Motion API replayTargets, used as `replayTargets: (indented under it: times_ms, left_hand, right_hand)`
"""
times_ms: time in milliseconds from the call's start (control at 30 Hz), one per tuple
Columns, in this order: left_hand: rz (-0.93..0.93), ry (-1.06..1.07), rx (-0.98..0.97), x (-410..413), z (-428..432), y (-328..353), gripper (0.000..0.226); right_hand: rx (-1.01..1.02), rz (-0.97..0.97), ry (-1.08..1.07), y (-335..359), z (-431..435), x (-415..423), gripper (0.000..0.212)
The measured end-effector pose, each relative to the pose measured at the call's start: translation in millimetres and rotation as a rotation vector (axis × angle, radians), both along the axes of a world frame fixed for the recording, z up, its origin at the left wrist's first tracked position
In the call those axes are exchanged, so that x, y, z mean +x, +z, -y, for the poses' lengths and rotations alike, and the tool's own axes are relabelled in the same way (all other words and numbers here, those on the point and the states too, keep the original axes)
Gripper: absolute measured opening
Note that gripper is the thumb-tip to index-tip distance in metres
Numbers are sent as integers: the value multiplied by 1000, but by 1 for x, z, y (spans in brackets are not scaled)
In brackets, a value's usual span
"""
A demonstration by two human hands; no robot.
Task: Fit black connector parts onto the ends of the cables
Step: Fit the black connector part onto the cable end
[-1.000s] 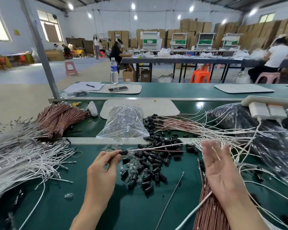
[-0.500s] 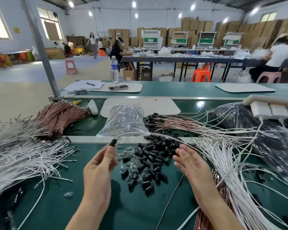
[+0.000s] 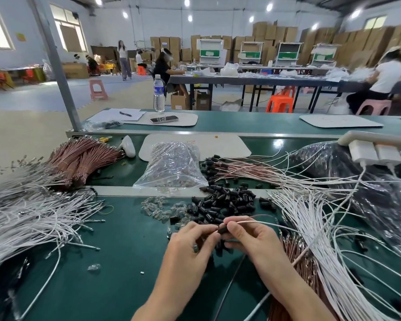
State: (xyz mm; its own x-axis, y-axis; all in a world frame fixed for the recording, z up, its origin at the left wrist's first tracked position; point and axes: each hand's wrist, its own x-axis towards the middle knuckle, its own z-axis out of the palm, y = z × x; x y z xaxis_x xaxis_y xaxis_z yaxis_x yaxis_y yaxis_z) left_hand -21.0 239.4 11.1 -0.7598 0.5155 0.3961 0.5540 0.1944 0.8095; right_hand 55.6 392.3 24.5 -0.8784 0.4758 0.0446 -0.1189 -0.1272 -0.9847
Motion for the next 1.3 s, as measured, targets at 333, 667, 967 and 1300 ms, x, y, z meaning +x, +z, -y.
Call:
replayTargets:
  times_ms: [333,667,967,1300]
  left_hand:
    - [46,0,103,1,0,0,6]
    - [-8,13,44,1,1,-2,16]
    - [-14,38,-48,3,2,-3,17]
    - [-5,35,-65,4,2,-1,15]
  right_hand:
    - [-132,-18,-64,1,-4,0,36]
    - [-156,-7,-68,4,-2,2,38]
    - [-148,-5,-40,3,-2,1,36]
    - [-125,-14,-31,1,-3,1,37]
